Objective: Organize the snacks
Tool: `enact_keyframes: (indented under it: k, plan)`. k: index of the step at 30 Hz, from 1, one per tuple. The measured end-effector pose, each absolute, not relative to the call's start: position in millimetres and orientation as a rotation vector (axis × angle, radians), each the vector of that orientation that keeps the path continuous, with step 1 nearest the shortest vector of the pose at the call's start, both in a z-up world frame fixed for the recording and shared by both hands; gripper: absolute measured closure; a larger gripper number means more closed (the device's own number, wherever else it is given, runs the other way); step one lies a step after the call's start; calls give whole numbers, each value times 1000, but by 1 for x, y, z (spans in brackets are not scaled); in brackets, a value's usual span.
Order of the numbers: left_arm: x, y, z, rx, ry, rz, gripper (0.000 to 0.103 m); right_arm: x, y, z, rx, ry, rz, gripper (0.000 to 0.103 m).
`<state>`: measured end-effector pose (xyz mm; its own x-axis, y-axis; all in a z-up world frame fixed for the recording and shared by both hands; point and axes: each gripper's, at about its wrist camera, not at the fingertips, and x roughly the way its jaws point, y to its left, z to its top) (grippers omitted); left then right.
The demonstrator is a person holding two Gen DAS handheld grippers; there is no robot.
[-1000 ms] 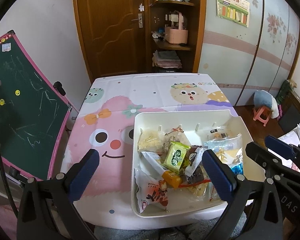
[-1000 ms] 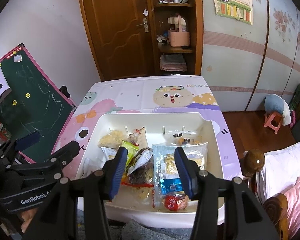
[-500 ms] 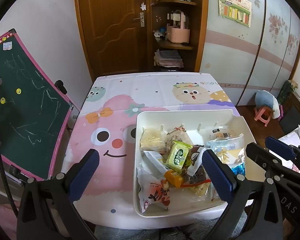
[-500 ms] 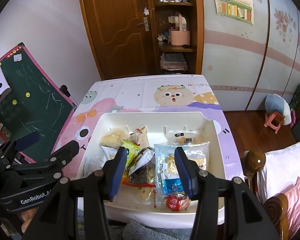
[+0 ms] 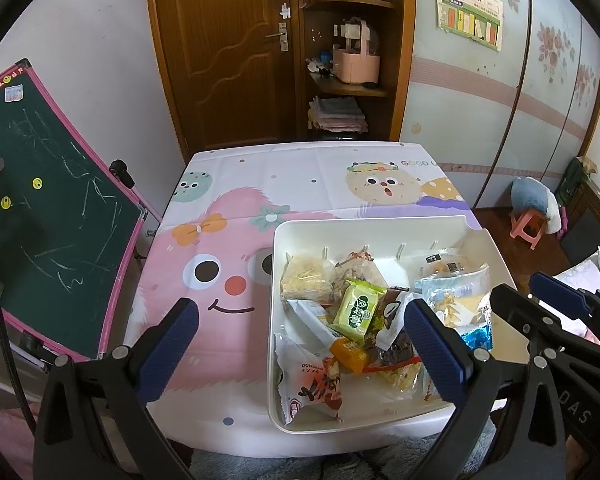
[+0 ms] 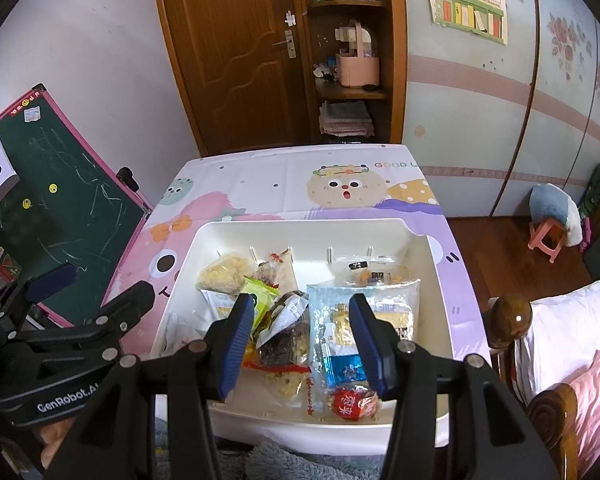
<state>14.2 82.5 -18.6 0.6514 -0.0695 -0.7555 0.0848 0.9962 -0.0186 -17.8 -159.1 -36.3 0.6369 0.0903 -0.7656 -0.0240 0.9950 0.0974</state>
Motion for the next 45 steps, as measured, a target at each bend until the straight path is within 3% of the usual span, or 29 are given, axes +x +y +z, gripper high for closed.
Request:
enact_keyframes:
  k: [45]
  plan:
    - [16,84,-19,13,869,-91,1,-17,-160,-41,80,888,62,53]
